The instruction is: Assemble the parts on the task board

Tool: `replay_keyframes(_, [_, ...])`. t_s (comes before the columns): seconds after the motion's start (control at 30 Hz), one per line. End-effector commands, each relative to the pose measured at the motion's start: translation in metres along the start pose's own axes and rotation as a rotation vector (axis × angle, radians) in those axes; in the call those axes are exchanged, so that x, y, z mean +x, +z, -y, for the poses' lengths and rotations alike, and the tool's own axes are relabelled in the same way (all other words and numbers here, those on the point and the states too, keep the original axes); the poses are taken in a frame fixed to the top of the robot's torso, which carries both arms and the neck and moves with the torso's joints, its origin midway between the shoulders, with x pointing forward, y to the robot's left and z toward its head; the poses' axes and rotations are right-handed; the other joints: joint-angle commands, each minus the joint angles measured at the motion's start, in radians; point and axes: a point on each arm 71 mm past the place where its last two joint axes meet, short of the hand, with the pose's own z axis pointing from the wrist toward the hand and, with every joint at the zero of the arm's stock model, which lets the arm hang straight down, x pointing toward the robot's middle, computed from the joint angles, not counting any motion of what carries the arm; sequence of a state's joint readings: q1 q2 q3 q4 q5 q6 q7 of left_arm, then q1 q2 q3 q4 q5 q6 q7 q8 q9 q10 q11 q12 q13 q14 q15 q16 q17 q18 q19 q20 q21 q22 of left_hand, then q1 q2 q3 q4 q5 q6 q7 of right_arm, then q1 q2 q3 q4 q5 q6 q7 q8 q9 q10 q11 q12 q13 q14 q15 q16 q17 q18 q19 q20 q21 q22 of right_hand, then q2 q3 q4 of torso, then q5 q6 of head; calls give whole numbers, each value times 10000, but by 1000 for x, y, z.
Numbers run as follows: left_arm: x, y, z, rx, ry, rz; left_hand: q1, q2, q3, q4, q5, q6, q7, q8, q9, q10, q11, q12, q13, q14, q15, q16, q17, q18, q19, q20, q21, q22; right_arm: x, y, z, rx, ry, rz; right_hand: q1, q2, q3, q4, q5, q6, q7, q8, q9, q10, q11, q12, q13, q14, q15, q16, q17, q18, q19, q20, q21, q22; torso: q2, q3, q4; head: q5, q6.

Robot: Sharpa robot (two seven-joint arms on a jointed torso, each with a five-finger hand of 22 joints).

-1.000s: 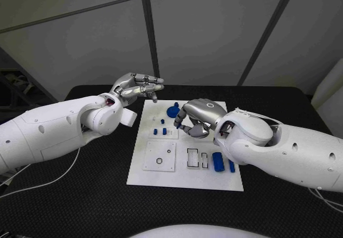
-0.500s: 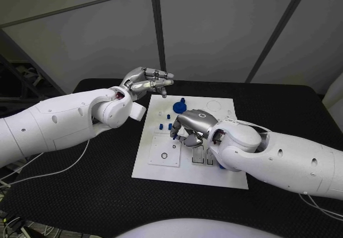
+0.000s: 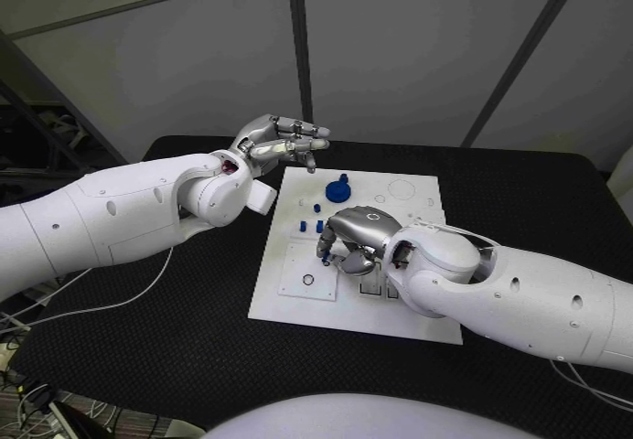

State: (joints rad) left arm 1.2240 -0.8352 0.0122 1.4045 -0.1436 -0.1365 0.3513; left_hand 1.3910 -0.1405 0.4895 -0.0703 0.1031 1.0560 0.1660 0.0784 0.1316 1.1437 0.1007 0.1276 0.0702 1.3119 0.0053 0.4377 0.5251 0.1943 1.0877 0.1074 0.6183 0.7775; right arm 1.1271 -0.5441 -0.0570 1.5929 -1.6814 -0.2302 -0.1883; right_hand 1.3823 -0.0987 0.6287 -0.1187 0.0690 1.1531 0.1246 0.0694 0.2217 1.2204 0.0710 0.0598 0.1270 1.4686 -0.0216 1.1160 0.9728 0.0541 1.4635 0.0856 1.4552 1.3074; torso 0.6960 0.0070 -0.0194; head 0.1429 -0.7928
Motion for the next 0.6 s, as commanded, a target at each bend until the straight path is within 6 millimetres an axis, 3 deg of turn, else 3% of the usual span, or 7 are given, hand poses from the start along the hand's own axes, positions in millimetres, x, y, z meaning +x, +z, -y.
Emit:
replay_keyframes(0.03, [1, 1, 1, 44, -92, -108, 1, 76, -53, -14, -60, -23, 30, -46, -8, -64, 26, 25, -17, 18, 60, -58, -9, -120, -78, 15, -6, -8, 3, 0, -1, -56, -129, -225, -98, 20, 60, 24, 31, -53, 28, -59, -14, 40, -42, 18, 3, 64, -19, 44, -15, -208, 360, -30, 24, 1489, -1, -5, 1, 12, -24])
replay_keyframes(0.6, [0, 0, 1, 33, -88, -100, -8, 83, -61, -11, -61, -30, 33, -49, -14, -71, 29, 24, -17, 20, 63, -73, -12, -120, -81, 18, -15, -13, 6, 1, 3, 116, -391, -203, -116, 38, 78, 28, 32, -57, 29, -56, -15, 32, -40, 21, -3, 68, -17, 72, 12, -219, 383, -27, 61, 1527, -1, 1, -5, 70, -83])
